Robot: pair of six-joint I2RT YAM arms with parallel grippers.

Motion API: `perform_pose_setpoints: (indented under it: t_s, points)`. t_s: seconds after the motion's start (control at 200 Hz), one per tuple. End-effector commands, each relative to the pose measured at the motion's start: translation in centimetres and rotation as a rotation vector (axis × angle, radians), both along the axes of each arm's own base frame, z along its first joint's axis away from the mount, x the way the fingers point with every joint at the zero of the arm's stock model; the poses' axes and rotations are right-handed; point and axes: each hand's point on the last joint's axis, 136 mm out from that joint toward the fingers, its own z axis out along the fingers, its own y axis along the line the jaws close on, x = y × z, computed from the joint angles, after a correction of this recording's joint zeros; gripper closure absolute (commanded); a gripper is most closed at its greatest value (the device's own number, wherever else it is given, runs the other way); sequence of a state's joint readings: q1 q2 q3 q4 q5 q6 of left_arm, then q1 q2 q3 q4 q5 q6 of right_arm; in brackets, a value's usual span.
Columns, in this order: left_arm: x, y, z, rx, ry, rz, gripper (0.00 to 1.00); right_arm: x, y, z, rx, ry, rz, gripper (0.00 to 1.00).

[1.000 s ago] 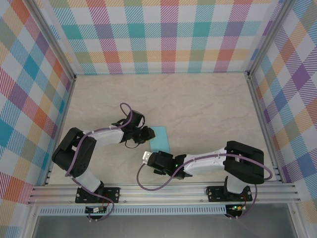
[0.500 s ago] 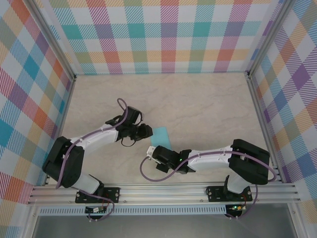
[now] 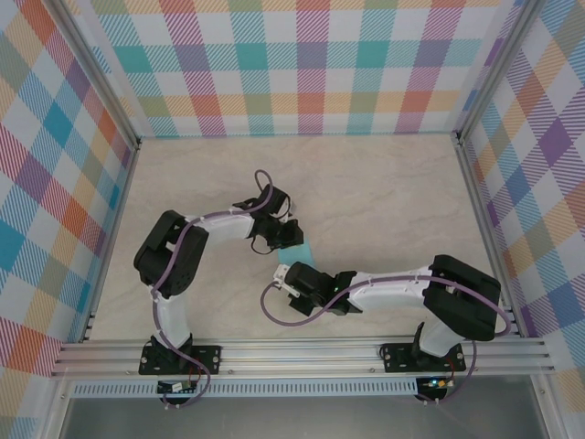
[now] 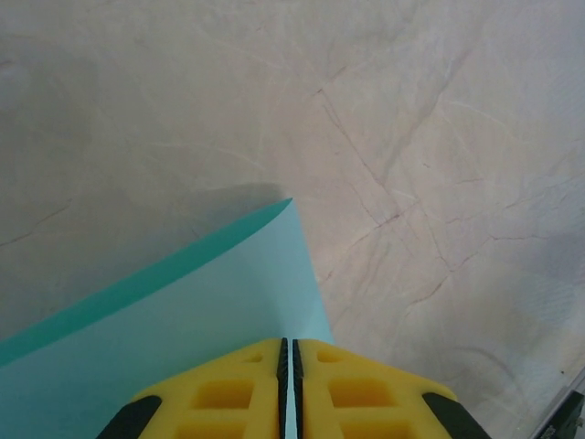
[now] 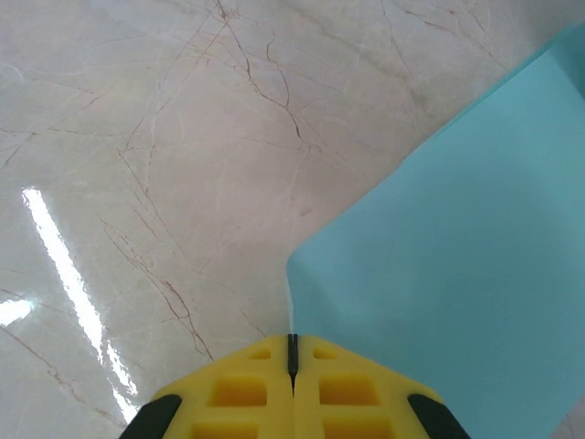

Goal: Fold a paper plane with a square sheet of paper (fold left side to right side)
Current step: Third fold the triangle at the center of the table.

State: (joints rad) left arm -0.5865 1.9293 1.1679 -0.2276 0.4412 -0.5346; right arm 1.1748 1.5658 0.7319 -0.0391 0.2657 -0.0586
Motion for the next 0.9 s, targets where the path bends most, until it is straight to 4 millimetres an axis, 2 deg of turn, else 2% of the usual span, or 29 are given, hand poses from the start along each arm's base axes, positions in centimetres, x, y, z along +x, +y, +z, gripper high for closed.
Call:
perform_pose_setpoints:
  t_s: [0.0, 0.27, 0.605, 0.895]
  points:
    - [-0.5, -0.3, -1.3, 0.022, 0.025, -0.037, 0.89, -0.4, -0.3, 0.2, 0.038, 0.054, -0.009, 1.0]
    - [-1.4, 0.3, -2.7, 0.103, 0.051, -0.068, 0.9, -0.2, -0.8, 0.8, 0.105, 0.164, -0.022, 1.0]
    - [-1.9, 0.7, -3.3, 0.174, 0.044, -0.106, 0.93, 1.6, -2.0, 1.1, 0.177, 0.287, -0.107, 1.0]
    - [-2.0, 0.7, -3.6, 0.193, 0.043, -0.11, 0.94, 3.7, -3.4, 0.4, 0.206, 0.409, -0.239, 1.0]
